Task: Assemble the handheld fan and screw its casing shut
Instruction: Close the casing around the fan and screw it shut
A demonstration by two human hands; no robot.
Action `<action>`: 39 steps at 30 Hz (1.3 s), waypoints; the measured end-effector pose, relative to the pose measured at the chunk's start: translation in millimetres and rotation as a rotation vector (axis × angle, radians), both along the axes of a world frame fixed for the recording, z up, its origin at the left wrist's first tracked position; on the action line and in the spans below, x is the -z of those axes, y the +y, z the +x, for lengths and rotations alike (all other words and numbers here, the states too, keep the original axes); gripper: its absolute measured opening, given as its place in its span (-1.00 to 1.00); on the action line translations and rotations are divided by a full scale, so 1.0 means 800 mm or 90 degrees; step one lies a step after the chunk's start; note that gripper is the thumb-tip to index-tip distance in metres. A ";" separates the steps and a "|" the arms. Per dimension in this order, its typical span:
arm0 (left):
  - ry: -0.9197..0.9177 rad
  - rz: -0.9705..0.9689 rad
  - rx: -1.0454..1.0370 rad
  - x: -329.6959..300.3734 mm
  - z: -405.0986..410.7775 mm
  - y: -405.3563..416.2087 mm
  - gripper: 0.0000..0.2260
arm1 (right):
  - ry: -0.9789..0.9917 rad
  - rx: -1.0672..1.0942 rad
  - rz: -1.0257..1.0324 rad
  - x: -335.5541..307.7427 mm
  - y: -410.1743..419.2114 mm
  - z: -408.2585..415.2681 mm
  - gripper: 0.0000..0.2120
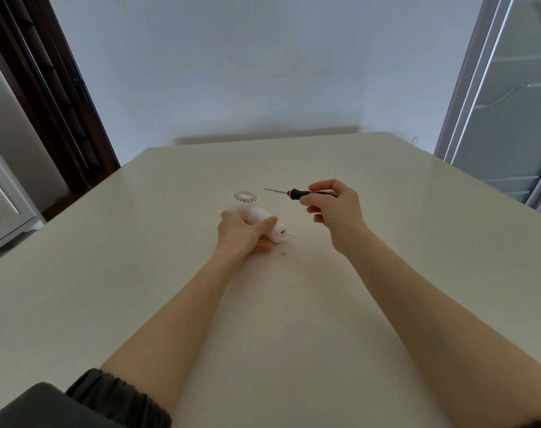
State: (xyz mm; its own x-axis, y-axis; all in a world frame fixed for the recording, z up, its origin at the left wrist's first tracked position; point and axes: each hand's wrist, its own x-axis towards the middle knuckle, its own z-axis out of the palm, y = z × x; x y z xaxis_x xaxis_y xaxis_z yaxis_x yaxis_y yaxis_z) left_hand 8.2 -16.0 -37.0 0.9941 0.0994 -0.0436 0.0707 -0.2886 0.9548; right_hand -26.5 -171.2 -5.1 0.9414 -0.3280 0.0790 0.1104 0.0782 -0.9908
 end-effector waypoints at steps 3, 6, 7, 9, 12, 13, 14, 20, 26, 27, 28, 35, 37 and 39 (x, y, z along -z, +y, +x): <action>-0.009 0.017 0.009 -0.003 -0.003 0.000 -0.69 | -0.004 0.001 0.047 -0.001 -0.001 0.001 -0.81; -0.007 0.015 0.013 -0.005 -0.005 0.002 -0.73 | -0.023 -0.007 0.044 -0.002 -0.002 0.000 -0.79; -0.003 0.016 0.010 -0.006 -0.004 0.003 -0.74 | -0.037 -0.011 0.050 -0.002 -0.001 -0.001 -0.78; 0.014 0.031 0.020 -0.009 -0.003 0.005 -0.80 | -0.062 -0.010 0.065 -0.003 -0.001 -0.002 -0.81; 0.059 0.075 0.106 -0.018 -0.005 0.010 -0.87 | -0.089 0.024 0.042 -0.004 -0.001 0.000 -0.91; 0.074 0.099 0.143 -0.022 -0.007 0.011 -0.91 | -0.096 0.035 0.024 -0.003 -0.001 0.002 -0.93; 0.087 0.127 0.177 -0.027 -0.010 0.013 -0.94 | -0.102 0.042 0.005 -0.003 0.000 0.003 -0.93; 0.076 0.241 0.263 -0.032 -0.017 0.010 -0.86 | -0.125 0.056 -0.097 0.004 0.005 0.005 -0.90; 0.034 0.266 0.273 -0.022 -0.014 0.005 -0.90 | -0.112 0.071 -0.123 0.004 0.003 0.006 -0.87; 0.034 0.269 0.277 -0.021 -0.014 0.004 -0.91 | -0.108 0.071 -0.121 0.005 0.003 0.007 -0.88; 0.036 0.273 0.282 -0.021 -0.014 0.004 -0.92 | -0.106 0.072 -0.120 0.005 0.003 0.007 -0.88; 0.025 0.202 0.287 -0.033 -0.011 0.014 -0.91 | -0.121 0.081 -0.111 0.003 0.004 0.006 -0.82; 0.002 0.196 0.266 -0.034 -0.010 0.015 -0.87 | -0.125 0.085 -0.103 0.003 0.004 0.005 -0.83; -0.035 0.218 0.253 -0.033 -0.012 0.013 -0.90 | -0.129 0.087 -0.092 0.003 0.005 0.006 -0.84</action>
